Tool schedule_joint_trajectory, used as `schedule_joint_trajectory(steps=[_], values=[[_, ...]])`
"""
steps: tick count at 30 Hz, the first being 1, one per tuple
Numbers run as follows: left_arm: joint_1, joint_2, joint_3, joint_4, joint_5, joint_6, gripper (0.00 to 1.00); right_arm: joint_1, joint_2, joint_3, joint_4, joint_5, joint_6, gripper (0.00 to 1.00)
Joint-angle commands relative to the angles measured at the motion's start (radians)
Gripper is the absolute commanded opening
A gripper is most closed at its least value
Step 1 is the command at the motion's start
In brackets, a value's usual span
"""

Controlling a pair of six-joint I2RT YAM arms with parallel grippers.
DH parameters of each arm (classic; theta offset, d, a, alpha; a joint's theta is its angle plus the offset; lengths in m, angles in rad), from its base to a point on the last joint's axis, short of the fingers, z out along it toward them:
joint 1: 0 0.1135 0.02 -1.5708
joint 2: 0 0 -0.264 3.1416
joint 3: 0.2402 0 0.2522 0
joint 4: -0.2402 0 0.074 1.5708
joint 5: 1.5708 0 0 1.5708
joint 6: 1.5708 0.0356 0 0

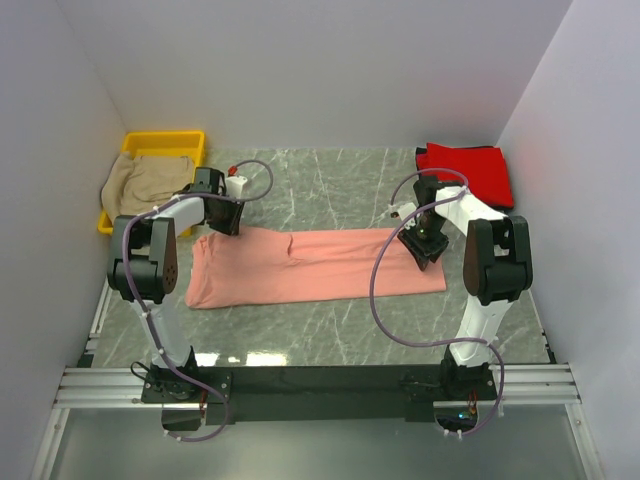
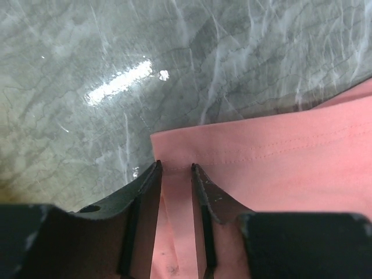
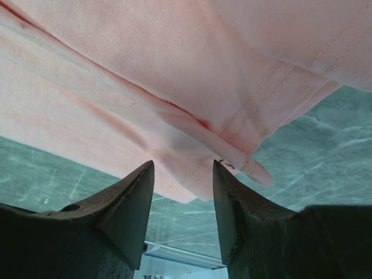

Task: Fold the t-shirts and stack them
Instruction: Fold the tshirt

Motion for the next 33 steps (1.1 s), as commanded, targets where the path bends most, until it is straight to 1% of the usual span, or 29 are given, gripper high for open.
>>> schedule_joint_trajectory(steps=[1,6,9,15,19,21,26,28,29,31,33], values=[[0.001,-0.013,0.055,0.015,-0.014,-0.021,0.33,-0.008,-0.024,0.031,-0.011,0.014,-0.011,0.52],[0.001,0.013,0.093,0.009,-0.015,-0.029,0.32,-0.008,-0.015,0.044,-0.016,0.011,-0.007,0.52],[0.001,0.037,0.097,0.001,-0.017,-0.029,0.34,-0.008,-0.011,0.049,-0.016,0.014,-0.007,0.52],[0.001,0.052,0.061,0.022,-0.04,-0.026,0.35,-0.009,-0.017,0.038,-0.011,0.024,-0.011,0.52],[-0.001,0.069,0.047,0.041,-0.069,-0.023,0.39,-0.009,-0.011,0.04,-0.013,0.021,-0.008,0.52],[-0.003,0.086,0.044,0.041,-0.078,-0.02,0.32,-0.009,-0.006,0.047,-0.014,0.019,-0.007,0.52],[-0.012,0.088,0.028,0.05,-0.083,-0.016,0.26,-0.009,-0.001,0.052,-0.016,0.022,-0.008,0.52],[-0.016,0.074,0.014,0.053,-0.076,-0.012,0.19,-0.009,-0.001,0.048,-0.014,0.025,-0.008,0.52],[-0.018,0.066,0.009,0.059,-0.076,-0.007,0.11,-0.011,-0.001,0.044,-0.013,0.025,-0.008,0.52],[-0.018,0.042,0.001,0.061,-0.073,-0.004,0.01,-0.009,-0.003,0.044,-0.011,0.027,-0.005,0.52],[-0.016,0.01,0.004,0.052,-0.061,0.002,0.01,-0.009,-0.004,0.04,-0.011,0.024,-0.004,0.52]])
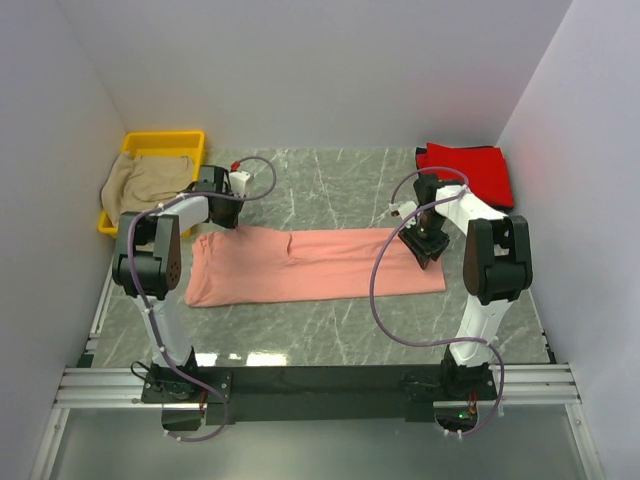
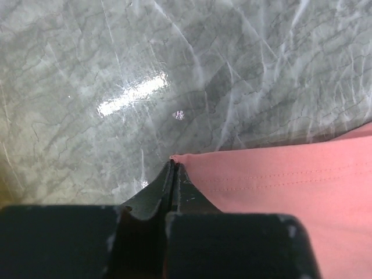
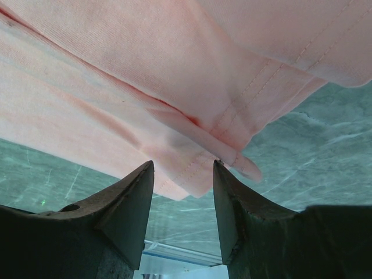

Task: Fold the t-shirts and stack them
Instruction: Fold the tshirt

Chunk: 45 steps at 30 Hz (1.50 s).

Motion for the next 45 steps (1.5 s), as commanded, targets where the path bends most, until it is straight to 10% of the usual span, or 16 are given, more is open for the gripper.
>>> schedule_joint_trajectory(steps=[1,22,36,45], values=[[0.0,-0.051,-0.03,-0.027,-0.007,0.021,0.01,-0.009,-0.011,0.026,-0.004,0.004,-0.002,0.52],[0.002,-0.478,-0.304,-0.193,0.41,0.383,0.01,-0.01,-0.048,-0.008,-0.009,0.008,0.006,0.52],[-0.001,-0.607,-0.496,-0.34,0.401,0.658,0.01,-0.009,-0.031,0.003,-0.01,0.007,-0.007,0.52],[-0.005,-0.645,-0.44,-0.395,0.421,0.632,0.51,-0.009,-0.013,0.061,-0.033,-0.013,-0.008,0.52]])
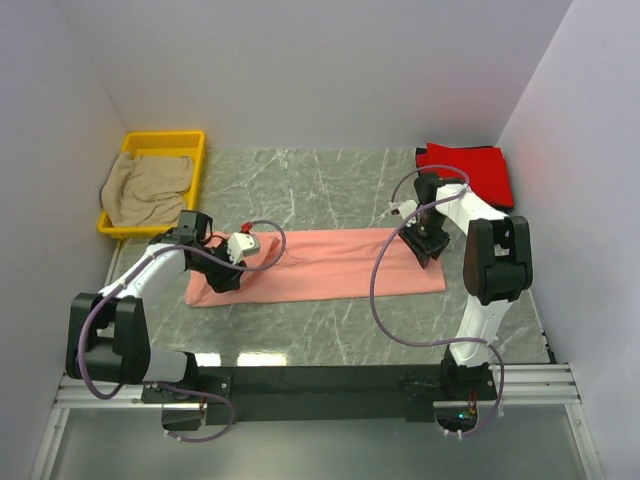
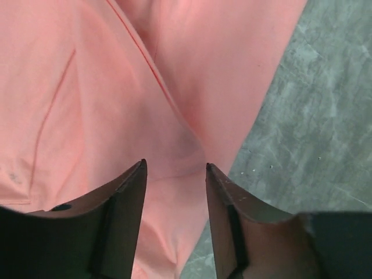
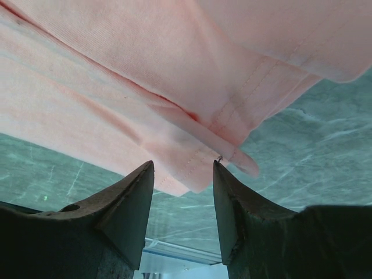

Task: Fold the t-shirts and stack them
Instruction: Fold the tshirt

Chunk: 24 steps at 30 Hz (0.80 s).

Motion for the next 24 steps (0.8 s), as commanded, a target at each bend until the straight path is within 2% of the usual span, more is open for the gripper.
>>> schedule_joint_trajectory(steps=[1,6,7,8,13,20,24], values=[[-0.003,-0.063,0.07,-0.043,0.067,-0.013,0.52,-0.007,-0.012,0.072,-0.027,-0.026,-0.007,0.52],[0.02,0.005,0.171,0.015,0.096,-0.206,0.46,-0.002,0.02,0.158,-0.054,-0.078,0.022,0.5],[0.017,0.05,0.208,0.049,0.082,-0.319,0.42,-0.001,0.028,0.182,-0.057,-0.085,0.025,0.5],[-0.002,0.121,0.262,0.116,0.006,-0.437,0.36,0.004,0.051,0.208,-0.063,-0.098,0.033,0.49],[-0.067,0.233,0.308,0.213,-0.071,-0.538,0.27,0.005,0.077,0.244,-0.065,-0.116,0.047,0.48],[-0.2,0.363,0.331,0.325,-0.133,-0.613,0.27,0.007,0.095,0.247,-0.062,-0.138,0.07,0.48],[-0.294,0.4,0.33,0.362,-0.215,-0.616,0.28,0.007,0.097,0.236,-0.057,-0.139,0.072,0.48]])
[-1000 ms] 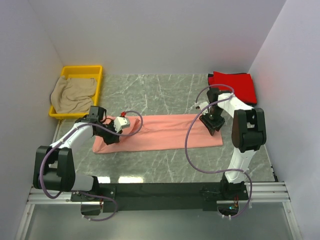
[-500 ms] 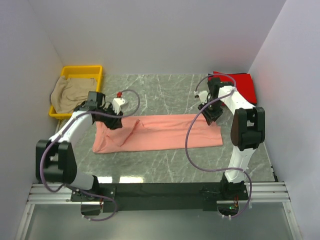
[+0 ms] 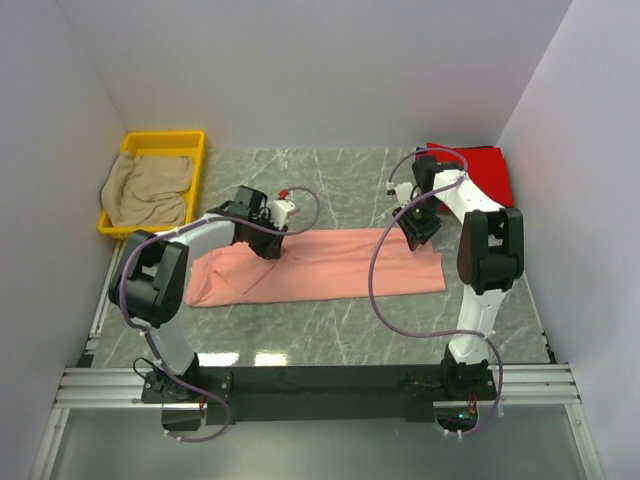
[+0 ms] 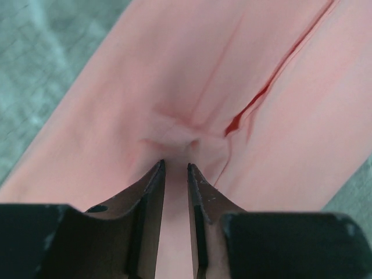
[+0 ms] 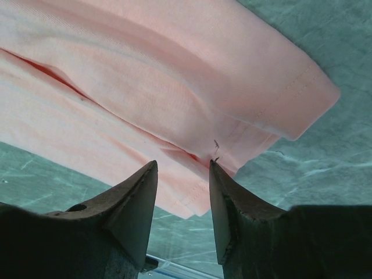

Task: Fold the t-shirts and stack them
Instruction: Fold the tshirt

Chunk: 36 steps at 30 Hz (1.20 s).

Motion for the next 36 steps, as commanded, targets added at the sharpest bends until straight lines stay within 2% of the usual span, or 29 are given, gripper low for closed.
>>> schedule_joint_trajectory(steps=[1,4,7,14,18,21,25,30,33,36], values=[[-0.064,0.018,0.025,0.078,-0.096,-0.034,0.28,0.007,-0.005,0.021,-0.009,-0.017,0.014,0.48],[-0.1,0.049,0.019,0.061,-0.172,-0.017,0.34,0.008,-0.002,0.027,-0.009,-0.018,0.014,0.47],[-0.094,0.023,-0.006,0.06,-0.186,-0.014,0.38,0.019,0.01,0.048,-0.017,-0.032,0.015,0.47],[-0.029,-0.253,0.006,-0.087,-0.076,-0.029,0.46,0.07,0.102,0.105,0.006,0.0,0.032,0.44],[0.069,-0.345,-0.032,-0.189,-0.035,-0.049,0.48,0.077,0.158,0.114,-0.006,0.051,0.042,0.4],[0.145,-0.388,-0.079,-0.249,-0.01,-0.057,0.46,0.082,0.17,0.072,-0.012,0.098,0.043,0.37],[0.195,-0.414,-0.147,-0.299,-0.088,-0.057,0.38,0.087,0.143,-0.045,-0.048,0.12,0.046,0.3],[0.212,-0.39,-0.175,-0.341,-0.114,-0.023,0.33,0.102,0.035,-0.238,-0.11,0.03,0.022,0.28],[0.204,-0.338,-0.181,-0.306,-0.136,-0.032,0.32,0.114,-0.055,-0.318,-0.149,-0.059,-0.027,0.28],[0.195,-0.224,-0.127,-0.253,-0.162,-0.051,0.31,0.105,-0.135,-0.321,-0.147,-0.101,-0.044,0.28]])
